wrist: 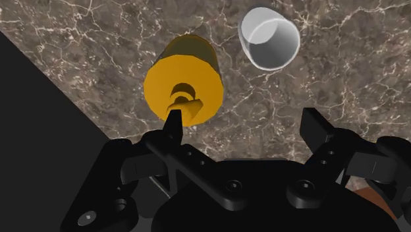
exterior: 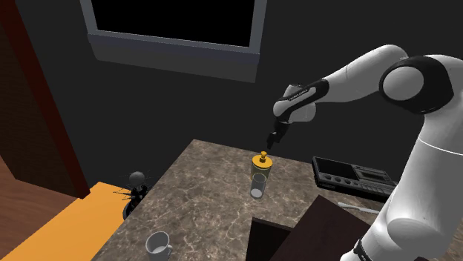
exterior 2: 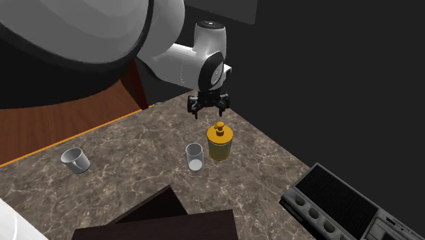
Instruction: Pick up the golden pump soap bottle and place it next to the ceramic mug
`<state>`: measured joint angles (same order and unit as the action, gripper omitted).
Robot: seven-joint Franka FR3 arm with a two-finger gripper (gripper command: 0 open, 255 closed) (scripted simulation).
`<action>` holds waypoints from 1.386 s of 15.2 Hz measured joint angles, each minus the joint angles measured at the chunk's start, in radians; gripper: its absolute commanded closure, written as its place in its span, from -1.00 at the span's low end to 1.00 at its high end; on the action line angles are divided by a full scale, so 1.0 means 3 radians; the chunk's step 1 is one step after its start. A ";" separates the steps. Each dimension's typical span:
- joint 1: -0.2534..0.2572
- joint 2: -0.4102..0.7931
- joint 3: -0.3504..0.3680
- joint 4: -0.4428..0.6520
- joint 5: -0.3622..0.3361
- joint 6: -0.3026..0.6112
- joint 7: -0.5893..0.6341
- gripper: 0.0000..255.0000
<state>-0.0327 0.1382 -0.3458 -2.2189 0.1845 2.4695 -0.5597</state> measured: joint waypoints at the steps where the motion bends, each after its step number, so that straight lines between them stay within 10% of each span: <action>1: -0.0021 0.0140 0.0015 0.0074 0.0081 0.0048 -0.0066 -1.00; 11: -0.0411 0.1382 0.0254 0.0995 0.0617 0.0236 -0.0567 -1.00; 21: -0.0491 0.1704 0.0363 0.1128 0.0735 0.0421 -0.0650 -1.00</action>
<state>-0.1801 0.6493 -0.2369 -1.8803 0.4050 2.5957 -0.7546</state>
